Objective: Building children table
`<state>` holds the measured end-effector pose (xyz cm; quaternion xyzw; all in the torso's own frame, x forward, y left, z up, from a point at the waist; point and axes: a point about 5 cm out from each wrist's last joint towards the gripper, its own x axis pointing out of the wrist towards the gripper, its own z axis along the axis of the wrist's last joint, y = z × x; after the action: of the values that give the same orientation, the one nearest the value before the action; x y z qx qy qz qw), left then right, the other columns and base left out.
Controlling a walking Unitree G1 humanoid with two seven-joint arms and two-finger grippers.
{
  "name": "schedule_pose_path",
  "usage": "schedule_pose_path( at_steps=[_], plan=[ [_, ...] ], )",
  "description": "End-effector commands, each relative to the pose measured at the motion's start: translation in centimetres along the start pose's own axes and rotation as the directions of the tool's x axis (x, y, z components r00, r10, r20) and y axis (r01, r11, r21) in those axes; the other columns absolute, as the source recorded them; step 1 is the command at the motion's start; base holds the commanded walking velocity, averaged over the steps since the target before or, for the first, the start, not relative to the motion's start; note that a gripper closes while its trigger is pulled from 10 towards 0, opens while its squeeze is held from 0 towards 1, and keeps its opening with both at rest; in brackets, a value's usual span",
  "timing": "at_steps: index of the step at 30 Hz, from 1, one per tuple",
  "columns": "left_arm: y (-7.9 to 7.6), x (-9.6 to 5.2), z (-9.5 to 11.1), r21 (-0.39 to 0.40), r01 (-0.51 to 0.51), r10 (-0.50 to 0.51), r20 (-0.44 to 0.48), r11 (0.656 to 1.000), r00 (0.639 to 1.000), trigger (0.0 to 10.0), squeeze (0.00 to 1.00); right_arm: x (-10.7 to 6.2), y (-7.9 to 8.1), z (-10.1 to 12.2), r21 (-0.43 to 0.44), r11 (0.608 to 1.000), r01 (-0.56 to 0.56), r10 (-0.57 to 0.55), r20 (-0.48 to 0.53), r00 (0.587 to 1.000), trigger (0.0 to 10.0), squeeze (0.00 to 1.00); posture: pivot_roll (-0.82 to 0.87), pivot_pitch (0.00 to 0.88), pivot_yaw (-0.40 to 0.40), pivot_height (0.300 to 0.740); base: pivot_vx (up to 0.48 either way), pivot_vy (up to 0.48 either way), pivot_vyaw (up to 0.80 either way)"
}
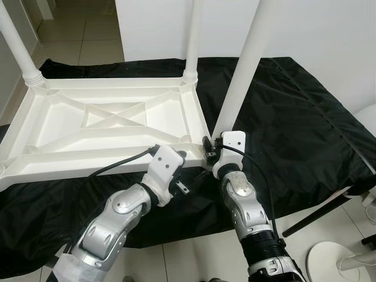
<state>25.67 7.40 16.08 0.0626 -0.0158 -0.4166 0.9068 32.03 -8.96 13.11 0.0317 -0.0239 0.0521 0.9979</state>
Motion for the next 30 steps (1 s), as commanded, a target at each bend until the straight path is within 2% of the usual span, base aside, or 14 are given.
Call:
schedule_pose_path(
  at_steps=[1, 3, 9, 10, 11, 13, 15, 21, 23, 24, 25, 26, 28, 30],
  plan=[
    [-0.5, 0.1, 0.1, 0.012, 0.071, -0.071, 0.0, 0.997, 0.998, 10.0, 0.0, -0.3, -0.5, -0.4, 0.018, 1.0, 0.019, -0.019, -0.019, 1.0, 10.0, 1.0, -0.03, 0.057, -0.023, 0.74, 0.0, 0.0, 0.0],
    [-0.2, -0.1, 0.1, 0.014, 0.063, -0.063, -0.001, 0.998, 0.998, 10.0, 0.0, -0.5, -1.1, 0.3, 0.063, 0.998, -0.025, 0.023, 0.029, 0.999, 10.0, 1.0, -0.03, 0.056, -0.024, 0.74, 0.0, 0.0, 0.0],
    [-0.1, -0.2, 0.1, 0.016, 0.057, -0.057, -0.003, 0.998, 0.998, 10.0, 0.0, -0.5, -2.0, 0.7, 0.045, 0.995, -0.085, 0.083, 0.052, 0.995, 10.0, 1.0, -0.03, 0.055, -0.026, 0.74, 0.0, 0.0, 0.0],
    [-0.1, -0.2, 0.1, 0.015, 0.056, -0.056, -0.003, 0.998, 0.998, 10.0, 0.0, -0.5, -2.3, 0.8, 0.034, 0.991, -0.131, 0.129, 0.051, 0.99, 10.0, 0.0, -0.03, 0.054, -0.029, 0.74, 0.0, 0.0, 0.0],
    [-0.1, -0.2, 0.1, 0.015, 0.056, -0.056, -0.003, 0.998, 0.998, 10.0, 0.0, -0.5, -2.3, 0.8, 0.034, 0.991, -0.131, 0.129, 0.051, 0.99, 10.0, 0.0, -0.03, 0.054, -0.029, 0.74, 0.0, 0.0, 0.0],
    [-0.1, -0.2, 0.0, 0.015, 0.054, -0.054, -0.002, 0.998, 0.999, 10.0, 0.0, -0.2, -2.9, 1.0, 0.02, 0.972, -0.234, 0.233, 0.051, 0.971, 10.0, 0.0, -0.03, 0.052, -0.028, 0.74, 0.0, 0.0, 0.0],
    [-0.2, -0.1, 0.0, 0.014, 0.058, -0.058, -0.001, 0.998, 0.998, 10.0, 0.0, 0.4, -3.3, 1.2, -0.042, 0.935, -0.352, 0.353, 0.037, 0.935, 10.0, 0.0, -0.03, 0.049, -0.028, 0.74, 0.0, 0.0, 0.0],
    [-0.2, 0.0, 0.0, 0.015, 0.061, -0.061, -0.001, 0.998, 0.998, 10.0, 0.0, 1.1, -3.5, 1.4, -0.113, 0.901, -0.42, 0.425, 0.02, 0.905, 10.0, 0.0, -0.03, 0.046, -0.025, 0.74, 0.0, 0.0, 0.0],
    [-0.1, 0.0, 0.1, 0.018, 0.06, -0.06, 0.001, 0.998, 0.998, 10.0, 0.0, 1.7, -3.2, 1.5, -0.137, 0.864, -0.484, 0.489, 0.005, 0.872, 10.0, 0.0, -0.02, 0.041, -0.024, 0.74, 0.0, 0.0, 0.0],
    [-0.1, 0.0, 0.1, 0.018, 0.06, -0.06, 0.001, 0.998, 0.998, 10.0, 0.0, 1.7, -3.2, 1.5, -0.137, 0.864, -0.484, 0.489, 0.005, 0.872, 10.0, 0.0, -0.02, 0.041, -0.024, 0.74, 0.0, 0.0, 0.0],
    [-0.1, 0.0, 0.1, 0.02, 0.06, -0.06, 0.001, 0.998, 0.998, 10.0, 0.0, 1.9, -2.9, 1.5, -0.159, 0.834, -0.528, 0.534, -0.012, 0.846, 10.0, 0.0, -0.02, 0.04, -0.023, 0.74, 0.0, 0.0, 0.0],
    [-0.1, 0.0, 0.1, 0.02, 0.06, -0.06, 0.001, 0.998, 0.998, 10.0, 0.0, 1.9, -2.9, 1.5, -0.159, 0.834, -0.528, 0.534, -0.012, 0.846, 10.0, 0.0, -0.02, 0.04, -0.023, 0.74, 0.0, 0.0, 0.0],
    [0.0, 0.0, 0.2, 0.023, 0.058, -0.058, 0.001, 0.998, 0.998, 10.0, 0.0, 2.1, -2.3, 1.3, -0.174, 0.783, -0.597, 0.599, -0.043, 0.799, 10.0, 0.0, -0.02, 0.038, -0.024, 0.74, 0.0, 0.0, 0.0],
    [0.0, -0.1, 0.2, 0.026, 0.056, -0.056, 0.001, 0.998, 0.998, 10.0, 0.0, 2.2, -2.2, 1.2, -0.192, 0.759, -0.622, 0.623, -0.06, 0.78, 10.0, 0.0, -0.01, 0.037, -0.025, 0.74, 0.0, 0.0, 0.0]
  ],
)
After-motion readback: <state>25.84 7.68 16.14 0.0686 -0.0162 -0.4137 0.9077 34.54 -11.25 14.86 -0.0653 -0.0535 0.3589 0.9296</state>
